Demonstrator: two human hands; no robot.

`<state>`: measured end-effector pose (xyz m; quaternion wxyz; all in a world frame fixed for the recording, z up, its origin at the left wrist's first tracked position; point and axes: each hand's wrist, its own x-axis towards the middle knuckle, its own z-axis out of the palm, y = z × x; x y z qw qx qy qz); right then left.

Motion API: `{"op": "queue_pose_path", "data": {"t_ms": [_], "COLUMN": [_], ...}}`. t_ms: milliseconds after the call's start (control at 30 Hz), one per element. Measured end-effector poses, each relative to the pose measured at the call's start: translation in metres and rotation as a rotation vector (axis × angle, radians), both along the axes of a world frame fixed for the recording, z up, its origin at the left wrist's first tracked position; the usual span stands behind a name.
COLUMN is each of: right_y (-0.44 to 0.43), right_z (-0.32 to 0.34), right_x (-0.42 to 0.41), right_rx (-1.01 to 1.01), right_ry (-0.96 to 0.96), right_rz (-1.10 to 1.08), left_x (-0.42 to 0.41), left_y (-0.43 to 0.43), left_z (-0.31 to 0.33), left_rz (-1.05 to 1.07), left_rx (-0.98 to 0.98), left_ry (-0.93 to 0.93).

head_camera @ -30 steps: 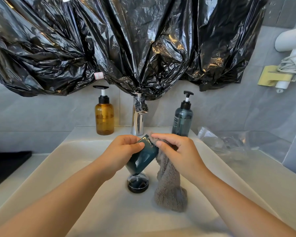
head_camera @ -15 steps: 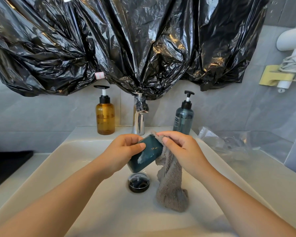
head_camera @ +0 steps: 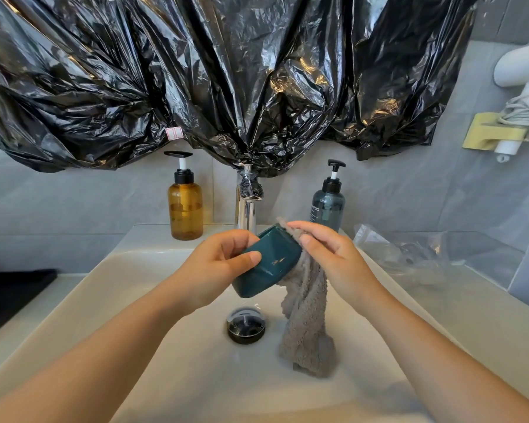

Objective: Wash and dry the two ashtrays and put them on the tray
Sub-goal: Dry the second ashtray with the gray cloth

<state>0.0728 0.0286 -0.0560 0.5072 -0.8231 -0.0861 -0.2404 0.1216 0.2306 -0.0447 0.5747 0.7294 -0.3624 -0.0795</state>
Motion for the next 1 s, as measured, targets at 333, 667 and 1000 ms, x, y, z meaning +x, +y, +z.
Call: {"op": "queue_pose_path", "data": {"t_ms": [333,667,1000], "right_y": [0.004,0.019,0.014], "right_z": [-0.008,-0.004,-0.004], "right_x": [-0.004,-0.005,-0.008], "right_rx": [0.203,0.032,-0.094], "right_ry": [0.130,0.122,0.004], "right_rz": [0.071,0.128,0.103], "left_x": [0.006,0.003,0.001], "left_y": [-0.002,-0.008,-0.009], "left_z": [-0.004,-0.008,-0.007], "left_rz": [-0.070,0.244,0.149], "left_rx": [-0.035,0.018,-0.013], "left_ry": [0.346,0.344,0.184]}}
